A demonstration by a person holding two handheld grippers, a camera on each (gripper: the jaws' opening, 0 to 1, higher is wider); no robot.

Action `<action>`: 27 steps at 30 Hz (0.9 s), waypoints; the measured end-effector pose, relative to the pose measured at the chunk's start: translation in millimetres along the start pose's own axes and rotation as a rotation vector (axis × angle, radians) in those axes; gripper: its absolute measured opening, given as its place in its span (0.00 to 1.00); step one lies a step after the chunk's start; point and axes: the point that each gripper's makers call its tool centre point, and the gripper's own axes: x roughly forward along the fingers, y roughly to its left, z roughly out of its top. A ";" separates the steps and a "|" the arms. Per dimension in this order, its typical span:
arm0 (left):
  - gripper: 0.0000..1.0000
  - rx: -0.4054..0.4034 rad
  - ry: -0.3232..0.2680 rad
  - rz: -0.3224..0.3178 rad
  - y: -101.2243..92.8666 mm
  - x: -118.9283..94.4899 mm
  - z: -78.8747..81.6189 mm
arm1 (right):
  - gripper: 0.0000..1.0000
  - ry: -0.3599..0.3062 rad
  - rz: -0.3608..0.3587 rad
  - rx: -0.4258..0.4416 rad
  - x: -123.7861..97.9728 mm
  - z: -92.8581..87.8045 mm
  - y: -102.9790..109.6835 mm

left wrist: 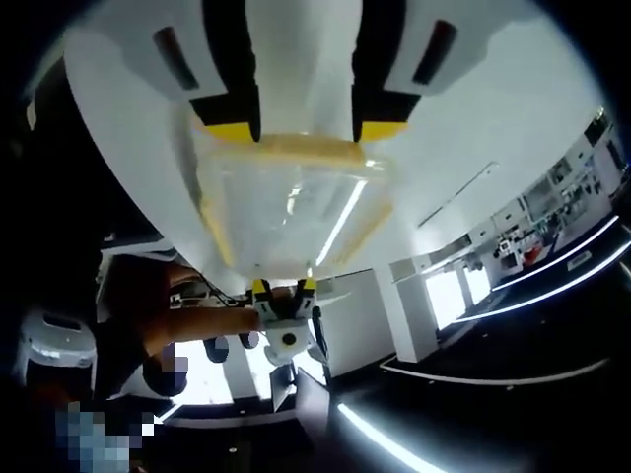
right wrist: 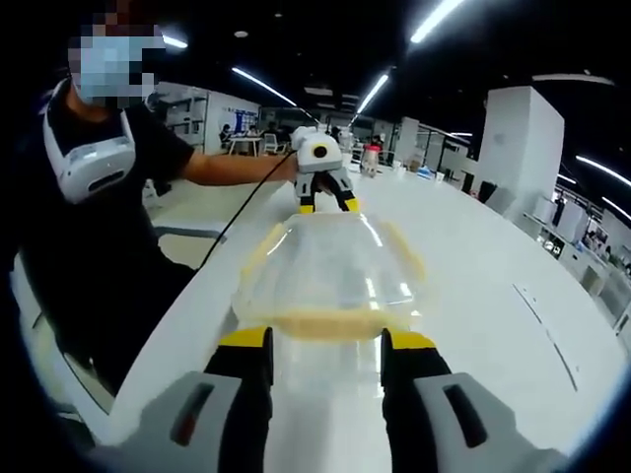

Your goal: Snap each plastic latch of the storage box into its locked position after aligning the lid with the box until every specified latch is closed and the lid sits flush.

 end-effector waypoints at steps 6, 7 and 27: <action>0.36 0.001 -0.007 -0.008 -0.5 -2.0 4.3 | 0.39 0.003 -0.010 -0.008 -1.6 2.3 -0.9; 0.36 0.007 0.004 -0.010 -0.2 -1.8 4.1 | 0.38 -0.007 -0.012 -0.001 -3.4 5.3 -1.4; 0.36 0.042 0.048 0.025 16.2 3.8 13.7 | 0.37 0.032 -0.080 0.023 -35.5 10.2 -14.5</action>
